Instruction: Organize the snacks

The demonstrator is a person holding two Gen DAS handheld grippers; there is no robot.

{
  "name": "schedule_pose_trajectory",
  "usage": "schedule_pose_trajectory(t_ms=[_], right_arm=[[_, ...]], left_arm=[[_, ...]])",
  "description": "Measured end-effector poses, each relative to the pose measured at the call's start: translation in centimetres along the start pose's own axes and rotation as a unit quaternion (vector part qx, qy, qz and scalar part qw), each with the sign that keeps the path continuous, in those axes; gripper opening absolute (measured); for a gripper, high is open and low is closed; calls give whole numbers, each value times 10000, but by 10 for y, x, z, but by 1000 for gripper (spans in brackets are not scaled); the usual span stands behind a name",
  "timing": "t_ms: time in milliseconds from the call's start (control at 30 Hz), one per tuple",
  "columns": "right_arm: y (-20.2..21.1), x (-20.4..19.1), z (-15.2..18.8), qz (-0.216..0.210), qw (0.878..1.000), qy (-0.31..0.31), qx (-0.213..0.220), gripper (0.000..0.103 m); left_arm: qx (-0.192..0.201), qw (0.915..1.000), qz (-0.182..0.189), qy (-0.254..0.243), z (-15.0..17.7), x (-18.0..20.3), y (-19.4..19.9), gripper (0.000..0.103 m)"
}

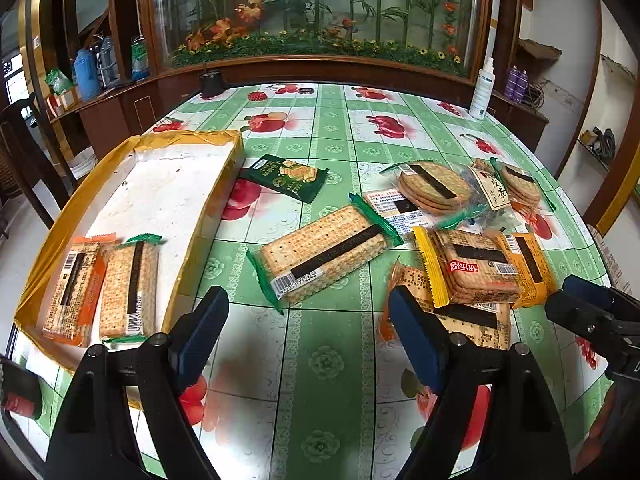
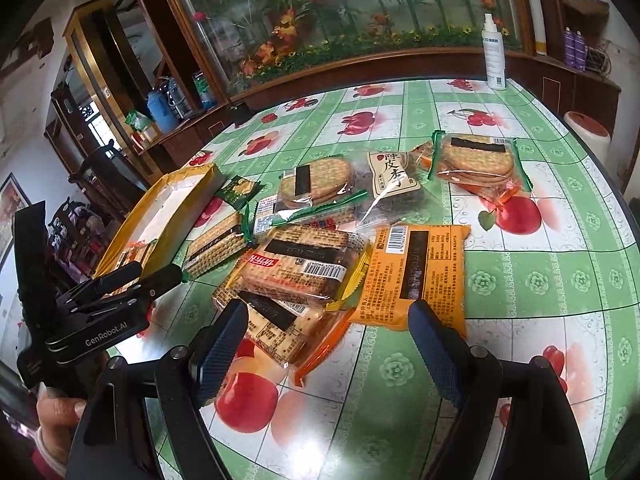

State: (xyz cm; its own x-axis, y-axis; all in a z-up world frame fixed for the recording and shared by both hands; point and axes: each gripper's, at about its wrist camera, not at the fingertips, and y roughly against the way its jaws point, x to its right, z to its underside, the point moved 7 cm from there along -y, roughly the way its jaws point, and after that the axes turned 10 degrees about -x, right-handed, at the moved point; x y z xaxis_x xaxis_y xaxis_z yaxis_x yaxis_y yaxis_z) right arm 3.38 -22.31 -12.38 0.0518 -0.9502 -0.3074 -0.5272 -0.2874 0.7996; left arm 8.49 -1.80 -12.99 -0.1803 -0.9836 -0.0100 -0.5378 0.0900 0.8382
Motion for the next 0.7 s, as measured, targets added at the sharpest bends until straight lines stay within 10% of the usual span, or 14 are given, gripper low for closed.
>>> schedule_pose_trajectory(t_ms=[700], right_arm=[[-34,-27,-17,-217,9987,366,-293,84]], left_arm=[[-384,9977,23,-550,-25,0,-42,82]])
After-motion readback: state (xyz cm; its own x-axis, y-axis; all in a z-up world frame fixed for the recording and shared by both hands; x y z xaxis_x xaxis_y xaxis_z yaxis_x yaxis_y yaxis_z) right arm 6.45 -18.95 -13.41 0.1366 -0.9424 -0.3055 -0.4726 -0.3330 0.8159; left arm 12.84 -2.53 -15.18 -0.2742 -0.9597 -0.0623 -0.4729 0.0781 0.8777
